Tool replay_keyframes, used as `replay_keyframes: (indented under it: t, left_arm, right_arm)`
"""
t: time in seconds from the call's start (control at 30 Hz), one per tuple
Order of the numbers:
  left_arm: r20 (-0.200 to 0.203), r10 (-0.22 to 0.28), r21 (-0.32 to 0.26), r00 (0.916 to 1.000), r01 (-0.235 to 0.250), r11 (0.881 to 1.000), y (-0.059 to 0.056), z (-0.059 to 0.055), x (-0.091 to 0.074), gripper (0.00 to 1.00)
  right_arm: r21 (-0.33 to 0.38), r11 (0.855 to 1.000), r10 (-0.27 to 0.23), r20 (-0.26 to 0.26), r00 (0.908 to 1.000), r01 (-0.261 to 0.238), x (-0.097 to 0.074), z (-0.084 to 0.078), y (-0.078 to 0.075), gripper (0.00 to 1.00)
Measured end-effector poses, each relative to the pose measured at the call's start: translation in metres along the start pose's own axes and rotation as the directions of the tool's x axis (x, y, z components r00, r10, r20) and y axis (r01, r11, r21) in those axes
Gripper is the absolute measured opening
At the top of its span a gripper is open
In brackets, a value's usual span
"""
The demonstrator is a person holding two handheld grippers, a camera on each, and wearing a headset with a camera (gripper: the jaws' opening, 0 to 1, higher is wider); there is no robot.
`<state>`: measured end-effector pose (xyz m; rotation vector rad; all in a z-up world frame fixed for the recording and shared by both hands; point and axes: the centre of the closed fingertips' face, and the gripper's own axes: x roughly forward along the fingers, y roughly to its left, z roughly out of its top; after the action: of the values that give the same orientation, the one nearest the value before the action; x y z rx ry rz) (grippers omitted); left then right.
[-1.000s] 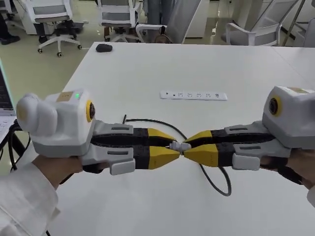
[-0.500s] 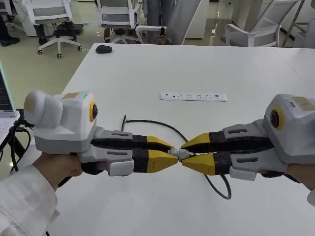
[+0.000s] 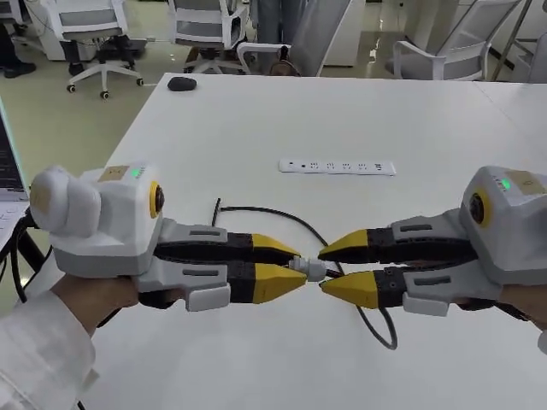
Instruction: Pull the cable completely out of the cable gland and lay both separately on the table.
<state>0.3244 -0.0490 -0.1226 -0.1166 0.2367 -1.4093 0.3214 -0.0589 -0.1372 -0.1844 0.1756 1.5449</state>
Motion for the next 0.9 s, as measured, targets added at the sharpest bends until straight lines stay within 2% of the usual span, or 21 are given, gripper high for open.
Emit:
replay_keyframes:
  t: [0.13, 0.2, 0.33, 0.43, 0.53, 0.6, 0.7, 0.73, 0.8, 0.9]
  left_arm:
    - [0.015, 0.016, 0.022, 0.9998, -0.016, 1.0, 0.002, 0.002, 0.001, 0.15]
    - [0.022, 0.019, 0.037, 0.9996, -0.02, 0.999, 0.003, 0.004, 0.001, 0.16]
    - [-0.003, 0.037, 0.109, 0.9993, -0.036, 0.993, 0.005, -0.001, 0.005, 0.16]
    - [0.026, 0.022, 0.1, 0.9994, -0.025, 0.995, 0.003, 0.003, 0.007, 0.21]
    - [0.018, 0.011, 0.105, 0.9998, -0.013, 0.994, 0.003, 0.001, 0.012, 0.28]
    - [0.01, 0.004, 0.099, 0.9999, -0.005, 0.995, 0.003, -0.003, 0.015, 0.27]
    - [0.032, -0.013, 0.082, 0.9994, 0.01, 0.997, 0.0, -0.001, 0.018, 0.23]
    - [0.036, -0.01, 0.082, 0.9993, 0.007, 0.997, 0.0, -0.001, 0.019, 0.18]
    - [0.037, -0.01, 0.084, 0.9993, 0.007, 0.996, 0.002, -0.002, 0.02, 0.17]
    - [0.044, -0.013, 0.046, 0.9989, 0.011, 0.999, 0.003, 0.0, 0.019, 0.17]
  right_arm:
    - [-0.001, 1.0, 0.017, 0.006, 0.9998, -0.017, 0.0, 0.0, 0.004, 0.03]
    - [-0.003, 1.0, 0.003, 0.022, 0.9997, -0.003, 0.0, 0.002, 0.002, 0.03]
    - [0.002, 1.0, -0.003, 0.022, 0.9998, 0.003, -0.002, 0.001, -0.001, 0.02]
    - [-0.002, 1.0, -0.002, 0.025, 0.9997, 0.002, -0.003, 0.001, -0.001, 0.02]
    - [-0.008, 1.0, 0.0, 0.036, 0.9994, 0.0, -0.004, 0.004, 0.001, 0.02]
    - [-0.01, 1.0, 0.003, 0.045, 0.999, -0.002, -0.004, 0.006, 0.002, 0.02]
    - [-0.015, 1.0, 0.006, 0.045, 0.999, -0.005, -0.003, 0.007, 0.003, 0.02]
    - [-0.017, 1.0, 0.009, 0.046, 0.9989, -0.008, -0.003, 0.007, 0.003, 0.02]
    - [-0.02, 1.0, 0.008, 0.048, 0.9988, -0.007, -0.004, 0.008, 0.003, 0.02]
    - [-0.014, 1.0, 0.009, 0.048, 0.9988, -0.008, -0.004, 0.007, 0.004, 0.02]
